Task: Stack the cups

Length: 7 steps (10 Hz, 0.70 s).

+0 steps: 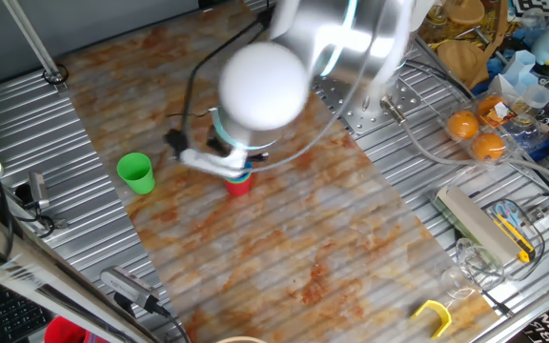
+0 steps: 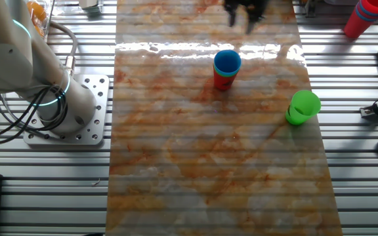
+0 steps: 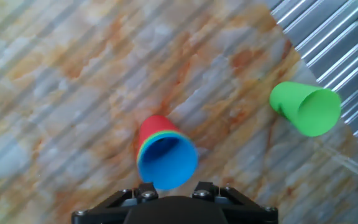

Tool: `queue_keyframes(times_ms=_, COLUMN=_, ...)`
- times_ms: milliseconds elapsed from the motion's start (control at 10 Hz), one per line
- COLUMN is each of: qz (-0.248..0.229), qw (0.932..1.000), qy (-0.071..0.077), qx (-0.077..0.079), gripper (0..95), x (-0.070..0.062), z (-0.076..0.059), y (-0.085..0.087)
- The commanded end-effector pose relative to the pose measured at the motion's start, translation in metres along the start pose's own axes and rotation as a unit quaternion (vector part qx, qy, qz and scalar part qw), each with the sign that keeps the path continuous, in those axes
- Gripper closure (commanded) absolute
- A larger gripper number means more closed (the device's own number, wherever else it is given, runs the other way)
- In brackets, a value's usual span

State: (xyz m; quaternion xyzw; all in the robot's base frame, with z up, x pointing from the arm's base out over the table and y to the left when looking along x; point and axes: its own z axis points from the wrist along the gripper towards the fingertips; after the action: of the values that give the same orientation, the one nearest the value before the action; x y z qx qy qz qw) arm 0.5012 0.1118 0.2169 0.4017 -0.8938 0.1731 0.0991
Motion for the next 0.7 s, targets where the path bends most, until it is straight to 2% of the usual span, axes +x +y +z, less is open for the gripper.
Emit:
queue_keyframes(times_ms=100, qz=-0.009, qw=0.9999, qy=-0.009, qx=0.01, gripper=57.0, x=-0.002, z=0.018, y=-0.032)
queue_keyframes(times_ms=400, qz=0.005, qw=0.9996, qy=-0.013, qx=0.026, gripper=57.0, x=-0.01, z=0.043, y=-0.057)
queue_keyframes(times_ms=500, qz=0.01, qw=0.9993, qy=-0.02, qx=0.029, gripper=76.0, x=-0.015, z=0.053, y=-0.065)
queue_keyframes(times_ms=700, qz=0.026, qw=0.9992, qy=-0.025, qx=0.02, gripper=76.0, x=-0.016, z=0.054, y=-0.066)
